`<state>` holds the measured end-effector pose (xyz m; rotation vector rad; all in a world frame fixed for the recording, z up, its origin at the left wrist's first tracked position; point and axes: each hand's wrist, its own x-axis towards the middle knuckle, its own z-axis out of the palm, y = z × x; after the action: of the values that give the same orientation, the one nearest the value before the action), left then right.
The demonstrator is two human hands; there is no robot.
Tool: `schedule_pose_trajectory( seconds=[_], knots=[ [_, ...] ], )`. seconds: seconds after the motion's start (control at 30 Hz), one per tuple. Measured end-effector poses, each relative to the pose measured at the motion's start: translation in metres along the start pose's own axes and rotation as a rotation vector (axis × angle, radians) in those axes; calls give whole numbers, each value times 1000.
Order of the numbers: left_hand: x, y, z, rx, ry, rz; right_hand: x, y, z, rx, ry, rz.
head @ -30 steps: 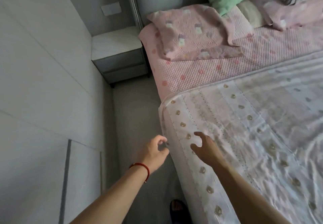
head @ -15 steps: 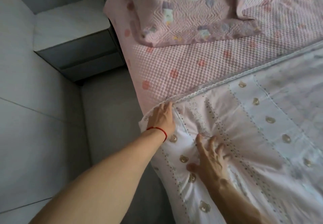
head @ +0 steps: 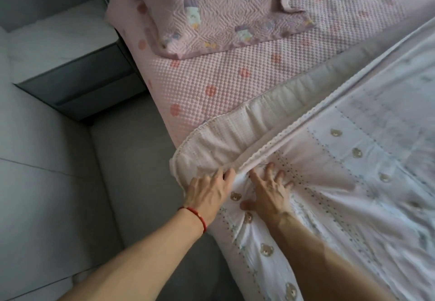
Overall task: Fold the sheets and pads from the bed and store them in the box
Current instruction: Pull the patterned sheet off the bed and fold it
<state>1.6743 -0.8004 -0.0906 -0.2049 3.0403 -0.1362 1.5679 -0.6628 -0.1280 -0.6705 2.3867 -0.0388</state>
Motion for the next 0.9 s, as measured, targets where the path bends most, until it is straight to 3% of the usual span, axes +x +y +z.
schedule_pose_trajectory(
  seconds=[0.2, 0.27, 0.33, 0.4, 0.5, 0.57, 0.7, 0.9],
  knots=[
    [-29, 7, 9, -132, -7, -82, -22, 10, -23, 198, 0, -93],
    [-34, 10, 9, -206, -4, -77, -35, 9, -42, 461, 12, -134],
    [-34, 13, 10, -317, 5, -124, -47, 3, -48, 760, 145, -168],
    [-32, 13, 14, -412, 3, -141, -50, -9, -46, 1004, 234, -95],
    [-24, 11, 11, -635, -10, -133, -41, -26, -32, 1488, 142, 36],
    [-18, 8, 7, -749, -36, -237, -35, -31, -25, 1633, 66, -4],
    [-7, -7, 1, -883, 2, -366, -39, -27, -16, 1815, -31, -122],
    [3, -26, -18, -956, -218, -276, -38, -18, -12, 1822, 47, -123]
  ],
)
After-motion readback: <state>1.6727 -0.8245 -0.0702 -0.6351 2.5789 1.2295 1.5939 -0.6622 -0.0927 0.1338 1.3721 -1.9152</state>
